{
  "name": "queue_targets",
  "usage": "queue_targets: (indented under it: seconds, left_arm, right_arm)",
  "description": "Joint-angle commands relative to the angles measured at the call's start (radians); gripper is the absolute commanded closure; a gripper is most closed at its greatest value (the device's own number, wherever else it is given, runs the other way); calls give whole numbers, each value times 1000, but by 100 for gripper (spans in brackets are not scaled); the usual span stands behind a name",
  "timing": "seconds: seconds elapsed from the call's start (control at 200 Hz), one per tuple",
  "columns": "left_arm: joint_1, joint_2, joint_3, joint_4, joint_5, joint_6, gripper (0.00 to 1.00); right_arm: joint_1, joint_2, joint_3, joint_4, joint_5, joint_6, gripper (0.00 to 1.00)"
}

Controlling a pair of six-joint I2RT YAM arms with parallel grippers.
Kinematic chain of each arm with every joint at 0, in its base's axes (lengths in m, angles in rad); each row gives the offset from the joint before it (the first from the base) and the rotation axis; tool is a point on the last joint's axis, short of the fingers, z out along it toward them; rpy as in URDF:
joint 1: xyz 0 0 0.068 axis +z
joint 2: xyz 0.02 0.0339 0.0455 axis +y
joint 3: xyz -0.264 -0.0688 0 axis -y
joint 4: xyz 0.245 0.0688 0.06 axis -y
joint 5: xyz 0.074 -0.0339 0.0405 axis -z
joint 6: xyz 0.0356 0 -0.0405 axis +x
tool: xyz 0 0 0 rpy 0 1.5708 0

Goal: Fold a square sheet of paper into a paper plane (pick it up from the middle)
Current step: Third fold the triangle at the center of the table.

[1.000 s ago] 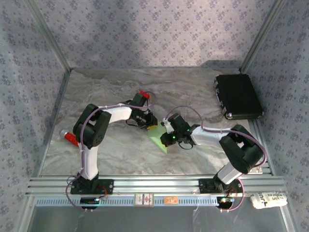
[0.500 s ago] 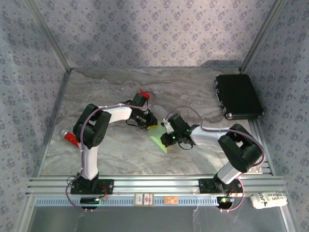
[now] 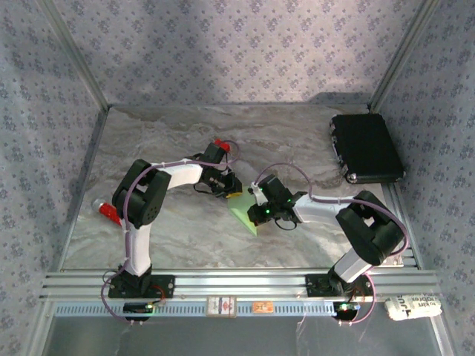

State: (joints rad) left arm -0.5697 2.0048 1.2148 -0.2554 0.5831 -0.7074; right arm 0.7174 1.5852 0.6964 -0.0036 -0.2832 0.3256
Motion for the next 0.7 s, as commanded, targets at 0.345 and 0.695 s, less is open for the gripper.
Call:
queue_targets:
  seconds: [0.345,0.695]
  left_arm:
    - [-4,20,-8,-38,-12,0,80]
    - [-3,21,42,-67,-8,27,79]
  right_arm:
    - [-3,36,-12,0,13,9,97]
    - [-3,48,-17,4,16,16,97]
